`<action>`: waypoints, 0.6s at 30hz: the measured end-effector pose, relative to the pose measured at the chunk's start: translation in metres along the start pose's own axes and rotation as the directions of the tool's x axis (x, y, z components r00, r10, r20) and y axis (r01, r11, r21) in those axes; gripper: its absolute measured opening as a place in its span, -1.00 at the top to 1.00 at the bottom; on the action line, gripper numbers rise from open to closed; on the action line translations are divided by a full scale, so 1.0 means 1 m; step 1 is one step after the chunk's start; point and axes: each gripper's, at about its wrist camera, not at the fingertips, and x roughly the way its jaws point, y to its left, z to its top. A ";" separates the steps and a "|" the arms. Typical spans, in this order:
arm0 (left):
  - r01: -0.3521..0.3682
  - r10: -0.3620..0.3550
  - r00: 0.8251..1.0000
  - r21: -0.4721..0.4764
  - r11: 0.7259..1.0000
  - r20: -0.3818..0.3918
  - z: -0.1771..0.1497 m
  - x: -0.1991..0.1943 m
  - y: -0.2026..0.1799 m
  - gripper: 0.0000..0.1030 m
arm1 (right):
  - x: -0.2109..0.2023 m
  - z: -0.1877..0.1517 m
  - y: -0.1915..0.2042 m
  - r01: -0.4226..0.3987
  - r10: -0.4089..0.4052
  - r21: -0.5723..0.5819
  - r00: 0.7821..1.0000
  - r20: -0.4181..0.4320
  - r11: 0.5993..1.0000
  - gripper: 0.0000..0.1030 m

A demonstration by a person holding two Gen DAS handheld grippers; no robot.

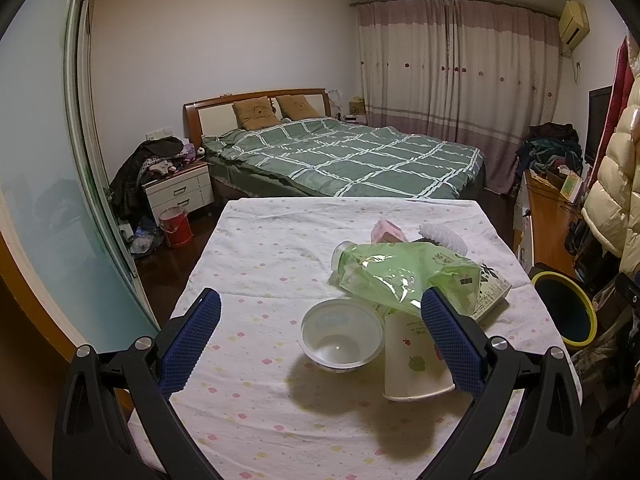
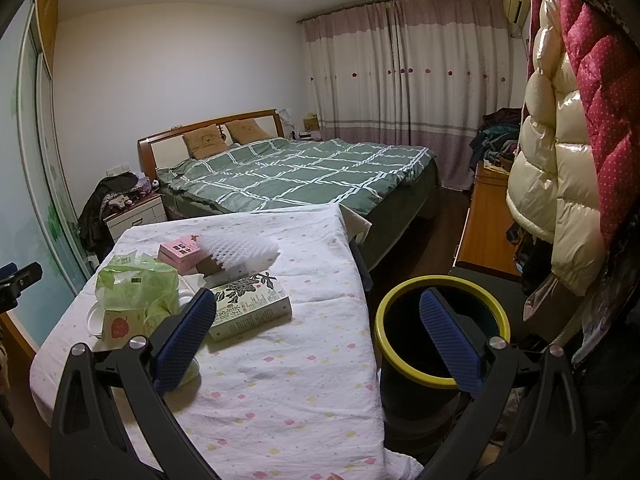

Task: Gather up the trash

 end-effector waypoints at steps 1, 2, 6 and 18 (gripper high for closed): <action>0.000 0.000 1.000 0.000 1.000 0.000 0.000 0.000 0.000 -0.91 | 0.000 0.001 0.000 0.001 -0.001 0.000 1.000 0.000 1.000 -0.89; 0.000 0.000 1.000 0.000 1.000 0.000 0.000 0.000 0.000 -0.91 | 0.000 0.000 0.000 0.001 -0.001 0.000 1.000 0.000 1.000 -0.89; 0.000 0.000 1.000 0.000 1.000 -0.003 0.000 0.001 0.000 -0.91 | 0.001 0.001 0.000 0.000 0.000 -0.001 1.000 -0.002 1.000 -0.89; -0.005 0.005 1.000 -0.001 1.000 -0.005 -0.002 0.004 0.002 -0.91 | 0.007 -0.002 0.002 -0.005 0.004 -0.011 1.000 -0.019 1.000 -0.89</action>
